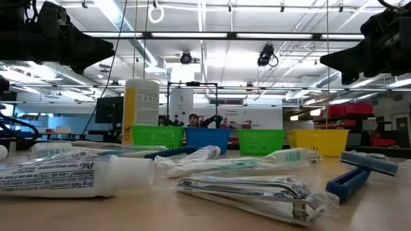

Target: Pick & Place Travel size toiletries

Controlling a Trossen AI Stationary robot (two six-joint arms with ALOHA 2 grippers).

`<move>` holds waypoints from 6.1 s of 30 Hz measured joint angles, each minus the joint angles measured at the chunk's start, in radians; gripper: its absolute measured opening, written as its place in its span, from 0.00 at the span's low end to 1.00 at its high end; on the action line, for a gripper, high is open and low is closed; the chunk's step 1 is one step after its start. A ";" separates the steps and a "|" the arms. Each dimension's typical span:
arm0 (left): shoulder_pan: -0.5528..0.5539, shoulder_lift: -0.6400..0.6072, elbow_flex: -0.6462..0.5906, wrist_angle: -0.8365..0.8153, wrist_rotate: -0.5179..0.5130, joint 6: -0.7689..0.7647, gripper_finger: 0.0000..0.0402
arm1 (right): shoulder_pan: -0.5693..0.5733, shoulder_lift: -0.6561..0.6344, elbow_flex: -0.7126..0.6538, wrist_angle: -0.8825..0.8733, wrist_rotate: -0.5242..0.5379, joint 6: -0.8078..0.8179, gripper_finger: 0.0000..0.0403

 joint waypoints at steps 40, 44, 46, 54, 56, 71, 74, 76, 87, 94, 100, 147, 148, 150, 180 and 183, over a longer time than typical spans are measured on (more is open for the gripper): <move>0.000 0.000 0.000 0.000 0.000 0.000 0.42 | 0.000 0.000 0.000 0.000 0.000 0.000 0.01; 0.000 0.000 0.000 0.000 0.000 0.000 0.42 | 0.000 0.000 0.000 0.000 0.000 0.000 0.01; 0.000 0.000 0.000 0.000 0.000 0.000 0.42 | 0.000 0.000 0.000 0.000 0.000 0.000 0.01; 0.000 0.000 0.000 0.000 0.000 0.000 0.42 | 0.000 0.000 0.000 0.000 0.000 0.000 0.01; 0.000 0.000 0.000 0.000 0.000 0.000 0.42 | 0.000 0.000 0.000 0.000 0.000 0.000 0.01; 0.000 0.000 0.000 0.000 0.000 0.000 0.42 | 0.000 0.000 0.000 0.000 0.000 0.000 0.01; 0.000 0.000 0.000 0.000 0.000 0.000 0.42 | 0.000 0.000 0.000 0.000 0.000 0.000 0.01; 0.000 0.000 0.000 0.000 0.000 0.000 0.42 | 0.000 0.000 0.000 0.000 0.000 0.000 0.01; 0.000 0.000 0.000 0.000 0.000 0.000 0.42 | 0.000 0.000 0.000 0.000 0.000 0.000 0.01; 0.000 0.000 0.000 0.000 0.000 0.000 0.42 | 0.000 0.000 0.000 0.000 0.000 0.000 0.01; 0.000 0.000 0.000 0.000 0.000 0.000 0.42 | 0.000 0.000 0.000 0.000 0.000 0.000 0.01; 0.000 0.000 0.000 0.000 0.000 0.000 0.42 | 0.000 0.000 0.000 0.000 0.000 0.000 0.01; 0.000 0.000 0.000 0.000 0.000 0.000 0.42 | 0.000 0.000 0.000 0.000 0.000 0.000 0.01; 0.000 0.000 0.000 0.000 0.000 0.000 0.42 | 0.000 0.000 0.000 0.000 0.000 0.000 0.01; 0.001 0.000 0.000 0.125 0.115 -0.152 0.42 | 0.001 0.000 0.000 0.153 -0.016 0.425 0.01; 0.001 0.000 0.000 0.150 0.139 -0.150 0.42 | 0.000 0.000 0.000 0.152 0.061 0.389 0.01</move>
